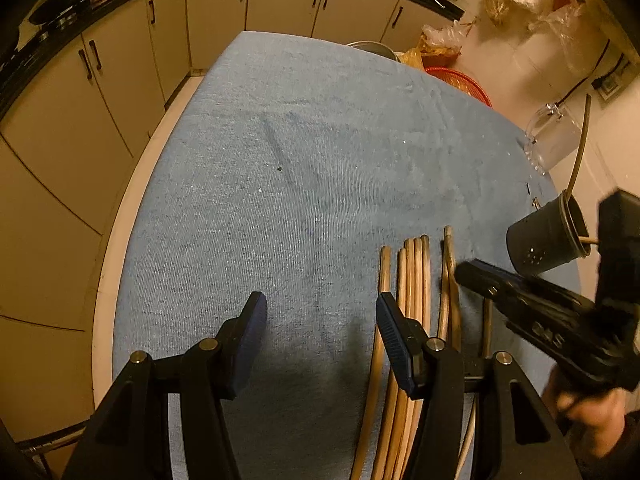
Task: Organize utensils
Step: 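Move both open tools back to the chopstick pile, then grasp another chopstick with the left tool while the right tool grasps one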
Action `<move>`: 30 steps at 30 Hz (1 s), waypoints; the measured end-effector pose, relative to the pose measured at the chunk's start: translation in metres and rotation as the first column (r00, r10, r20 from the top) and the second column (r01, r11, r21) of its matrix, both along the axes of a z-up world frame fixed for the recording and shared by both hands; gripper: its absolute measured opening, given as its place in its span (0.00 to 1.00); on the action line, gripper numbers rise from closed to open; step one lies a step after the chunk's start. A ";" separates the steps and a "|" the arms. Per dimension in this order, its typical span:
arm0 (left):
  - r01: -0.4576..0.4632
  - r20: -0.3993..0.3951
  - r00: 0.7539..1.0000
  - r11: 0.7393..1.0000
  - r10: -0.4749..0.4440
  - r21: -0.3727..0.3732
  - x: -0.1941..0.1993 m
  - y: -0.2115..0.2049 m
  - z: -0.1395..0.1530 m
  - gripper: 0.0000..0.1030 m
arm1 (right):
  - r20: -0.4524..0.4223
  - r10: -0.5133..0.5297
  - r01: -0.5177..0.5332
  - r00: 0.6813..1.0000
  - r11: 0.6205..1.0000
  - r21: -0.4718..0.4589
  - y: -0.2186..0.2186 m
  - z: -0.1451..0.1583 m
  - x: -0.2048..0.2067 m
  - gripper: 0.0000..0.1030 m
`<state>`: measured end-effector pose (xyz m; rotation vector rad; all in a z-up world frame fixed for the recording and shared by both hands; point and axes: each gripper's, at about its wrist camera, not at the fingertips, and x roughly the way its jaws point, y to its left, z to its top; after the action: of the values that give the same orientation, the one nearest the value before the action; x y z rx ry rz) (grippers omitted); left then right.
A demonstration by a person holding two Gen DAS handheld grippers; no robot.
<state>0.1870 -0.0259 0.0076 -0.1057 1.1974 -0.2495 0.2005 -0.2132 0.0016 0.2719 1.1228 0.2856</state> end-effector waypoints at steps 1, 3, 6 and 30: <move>0.007 -0.002 1.000 1.000 -0.007 0.006 0.003 -0.001 -0.001 0.56 | -0.003 -0.005 0.005 1.000 1.000 -0.002 0.001 -0.002 0.003 0.21; 0.022 -0.008 1.000 1.000 -0.022 0.015 0.007 -0.006 -0.006 0.56 | -0.010 -0.006 0.006 1.000 1.000 -0.015 0.005 -0.009 0.010 0.18; 0.044 -0.018 0.999 0.999 -0.044 0.026 0.016 -0.015 -0.011 0.56 | -0.019 -0.001 0.000 1.000 0.998 -0.062 0.009 -0.015 0.015 0.13; 0.201 -0.095 0.976 0.979 -0.198 0.024 0.052 -0.049 -0.040 0.16 | -0.062 -0.061 0.059 0.996 0.998 -0.037 -0.036 -0.008 -0.029 0.11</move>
<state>0.2392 -0.0745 -0.0324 0.0329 1.3053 -0.4044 0.1715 -0.2488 -0.0069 0.2848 1.1788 0.2051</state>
